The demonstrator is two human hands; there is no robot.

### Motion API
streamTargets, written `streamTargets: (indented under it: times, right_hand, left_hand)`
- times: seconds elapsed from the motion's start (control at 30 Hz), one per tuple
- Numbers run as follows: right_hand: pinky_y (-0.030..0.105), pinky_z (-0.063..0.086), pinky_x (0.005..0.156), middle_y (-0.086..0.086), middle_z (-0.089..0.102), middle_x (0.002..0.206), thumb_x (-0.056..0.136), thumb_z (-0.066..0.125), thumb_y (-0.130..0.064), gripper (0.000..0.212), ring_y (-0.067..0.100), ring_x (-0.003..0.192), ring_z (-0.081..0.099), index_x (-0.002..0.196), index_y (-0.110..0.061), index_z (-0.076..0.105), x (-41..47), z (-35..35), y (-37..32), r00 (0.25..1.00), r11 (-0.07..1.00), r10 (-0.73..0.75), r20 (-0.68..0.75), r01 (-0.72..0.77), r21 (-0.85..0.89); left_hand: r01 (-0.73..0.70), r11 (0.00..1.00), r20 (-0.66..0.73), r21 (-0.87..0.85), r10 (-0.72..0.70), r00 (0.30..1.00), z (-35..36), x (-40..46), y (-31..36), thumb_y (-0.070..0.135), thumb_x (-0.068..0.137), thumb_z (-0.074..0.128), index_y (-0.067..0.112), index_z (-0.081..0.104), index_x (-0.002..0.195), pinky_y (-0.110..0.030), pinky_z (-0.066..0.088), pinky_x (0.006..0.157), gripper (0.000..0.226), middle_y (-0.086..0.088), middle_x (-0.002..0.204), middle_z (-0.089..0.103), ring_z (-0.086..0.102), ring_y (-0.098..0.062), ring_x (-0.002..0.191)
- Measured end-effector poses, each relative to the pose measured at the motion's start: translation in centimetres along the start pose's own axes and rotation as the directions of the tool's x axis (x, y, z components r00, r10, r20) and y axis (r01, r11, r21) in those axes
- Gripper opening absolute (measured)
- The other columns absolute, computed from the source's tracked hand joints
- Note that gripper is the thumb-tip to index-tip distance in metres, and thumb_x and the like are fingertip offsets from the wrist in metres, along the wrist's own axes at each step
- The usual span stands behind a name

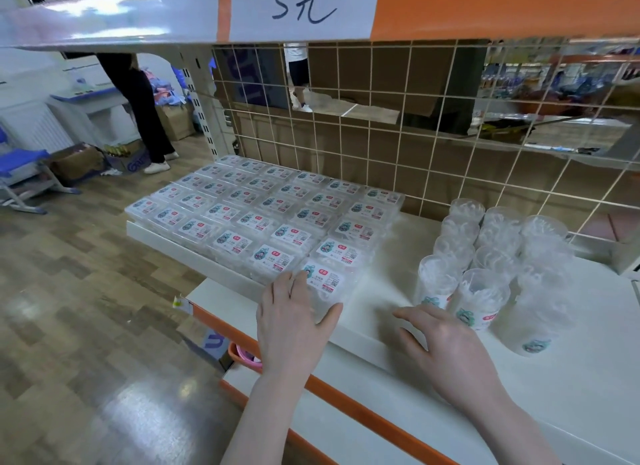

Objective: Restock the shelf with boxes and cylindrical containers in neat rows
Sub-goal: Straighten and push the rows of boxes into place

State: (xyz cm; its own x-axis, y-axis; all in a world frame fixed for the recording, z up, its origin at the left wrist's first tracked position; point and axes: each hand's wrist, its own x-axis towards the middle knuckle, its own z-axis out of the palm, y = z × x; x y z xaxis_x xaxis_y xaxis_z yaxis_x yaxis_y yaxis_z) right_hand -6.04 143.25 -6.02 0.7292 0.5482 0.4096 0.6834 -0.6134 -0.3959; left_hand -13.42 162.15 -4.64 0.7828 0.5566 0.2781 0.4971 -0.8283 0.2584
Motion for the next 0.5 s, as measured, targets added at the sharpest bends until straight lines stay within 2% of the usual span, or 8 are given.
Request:
streamTargets:
  times: [0.1,0.17,0.33,0.5]
  right_hand:
    - [0.025,0.050,0.052,-0.005,0.066,0.077,0.065,0.082,-0.011,0.026,0.019,0.065,0.065,0.087,-0.021,0.071,0.5,0.5,-0.9,1.000,0.999,-0.002,-0.001,0.001,-0.037]
    - [0.025,0.050,0.051,-0.004,0.067,0.076,0.064,0.083,-0.011,0.027,0.020,0.064,0.065,0.087,-0.021,0.072,0.9,0.9,-1.7,1.000,0.998,0.026,-0.004,-0.026,-0.058]
    - [0.028,0.049,0.049,0.002,0.066,0.074,0.062,0.081,-0.005,0.031,0.026,0.059,0.063,0.089,-0.016,0.072,2.9,2.9,-4.5,0.988,0.987,0.111,-0.103,-0.122,-0.102]
    - [0.029,0.050,0.058,0.008,0.066,0.080,0.066,0.083,-0.011,0.034,0.031,0.067,0.063,0.097,-0.007,0.070,5.1,5.6,-8.4,0.943,0.960,0.220,-0.249,-0.255,-0.116]
  left_hand:
    - [-0.038,0.998,-0.061,-0.046,0.035,0.998,0.2,0.1,-1.8,0.058,0.080,0.056,0.011,0.059,0.123,-0.042,0.050,0.082,0.063,-0.011,0.119,0.060,0.055,-0.032,0.107]
    - [-0.068,0.995,-0.073,-0.076,0.062,0.995,-0.2,0.4,-2.8,0.058,0.082,0.047,0.012,0.061,0.120,-0.041,0.052,0.078,0.062,-0.009,0.115,0.062,0.057,-0.030,0.103]
    - [-0.152,0.975,-0.127,-0.165,0.132,0.983,-1.2,3.1,-6.2,0.051,0.086,0.045,0.011,0.061,0.120,-0.039,0.048,0.085,0.055,-0.008,0.118,0.061,0.053,-0.027,0.110]
    - [-0.308,0.926,-0.216,-0.219,0.262,0.940,-1.3,7.9,-11.8,0.051,0.086,0.040,0.010,0.064,0.115,-0.036,0.041,0.091,0.056,-0.008,0.112,0.062,0.047,-0.024,0.106]
